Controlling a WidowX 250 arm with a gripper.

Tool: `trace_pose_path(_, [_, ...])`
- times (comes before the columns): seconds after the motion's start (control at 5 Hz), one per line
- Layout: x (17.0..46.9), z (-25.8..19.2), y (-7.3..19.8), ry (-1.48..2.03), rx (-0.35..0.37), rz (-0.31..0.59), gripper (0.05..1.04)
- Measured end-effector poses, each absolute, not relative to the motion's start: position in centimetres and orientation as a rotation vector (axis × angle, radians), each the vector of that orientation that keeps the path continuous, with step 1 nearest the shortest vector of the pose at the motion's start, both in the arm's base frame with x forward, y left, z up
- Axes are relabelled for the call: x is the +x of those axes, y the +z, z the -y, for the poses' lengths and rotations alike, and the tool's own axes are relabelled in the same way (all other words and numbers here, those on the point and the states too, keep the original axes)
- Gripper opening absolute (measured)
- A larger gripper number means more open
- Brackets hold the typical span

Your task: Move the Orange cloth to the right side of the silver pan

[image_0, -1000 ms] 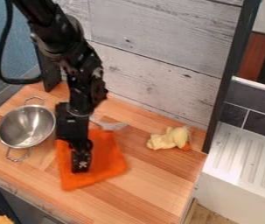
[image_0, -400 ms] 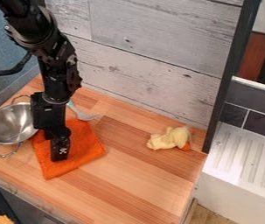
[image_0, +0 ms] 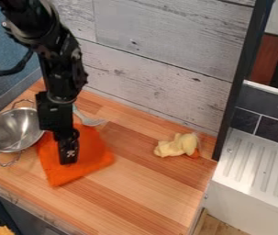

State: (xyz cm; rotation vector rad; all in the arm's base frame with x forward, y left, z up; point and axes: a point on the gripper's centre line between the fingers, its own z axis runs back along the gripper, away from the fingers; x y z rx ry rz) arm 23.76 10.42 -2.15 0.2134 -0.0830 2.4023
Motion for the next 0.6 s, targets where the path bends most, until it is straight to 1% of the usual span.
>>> trace_pose_path(0.4, [24.6, -9.9, 2.4, 2.384, 0.093, 0.128, 1.001])
trace_pose_path(0.6, [24.7, -10.0, 3.5, 2.374, 0.095, 0.153, 1.001])
